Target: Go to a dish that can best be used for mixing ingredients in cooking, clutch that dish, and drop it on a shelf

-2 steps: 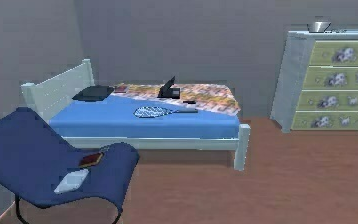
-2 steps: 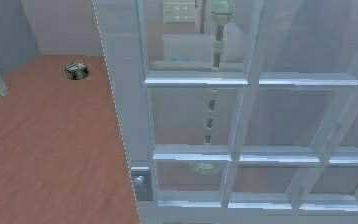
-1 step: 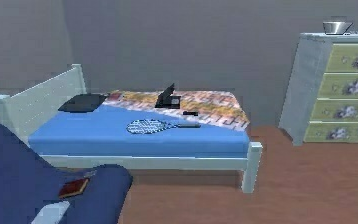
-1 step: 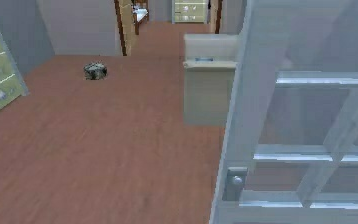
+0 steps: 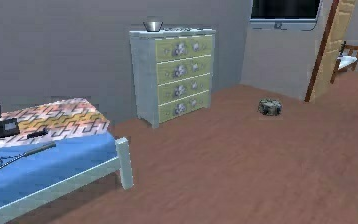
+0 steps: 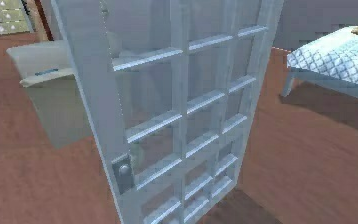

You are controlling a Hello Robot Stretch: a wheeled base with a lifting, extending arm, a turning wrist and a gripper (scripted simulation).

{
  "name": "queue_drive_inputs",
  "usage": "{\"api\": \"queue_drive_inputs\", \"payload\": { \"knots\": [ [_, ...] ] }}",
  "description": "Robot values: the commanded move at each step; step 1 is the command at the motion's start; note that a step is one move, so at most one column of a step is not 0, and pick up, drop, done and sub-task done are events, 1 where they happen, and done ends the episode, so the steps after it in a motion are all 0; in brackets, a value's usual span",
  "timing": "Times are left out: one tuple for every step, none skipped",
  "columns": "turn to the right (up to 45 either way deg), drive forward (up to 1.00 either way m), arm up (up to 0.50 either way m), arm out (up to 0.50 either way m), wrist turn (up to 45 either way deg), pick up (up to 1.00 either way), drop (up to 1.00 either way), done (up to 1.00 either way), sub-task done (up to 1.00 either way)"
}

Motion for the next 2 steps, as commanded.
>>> {"api": "queue_drive_inputs", "payload": {
  "knots": [
    [0.0, 0.4, 0.0, 0.0, 0.0, 0.0, 0.0, 0.0, 0.0],
    [45.0, 0.0, 0.0, 0.0, 0.0, 0.0, 0.0, 0.0, 0.0]
  ]
}}
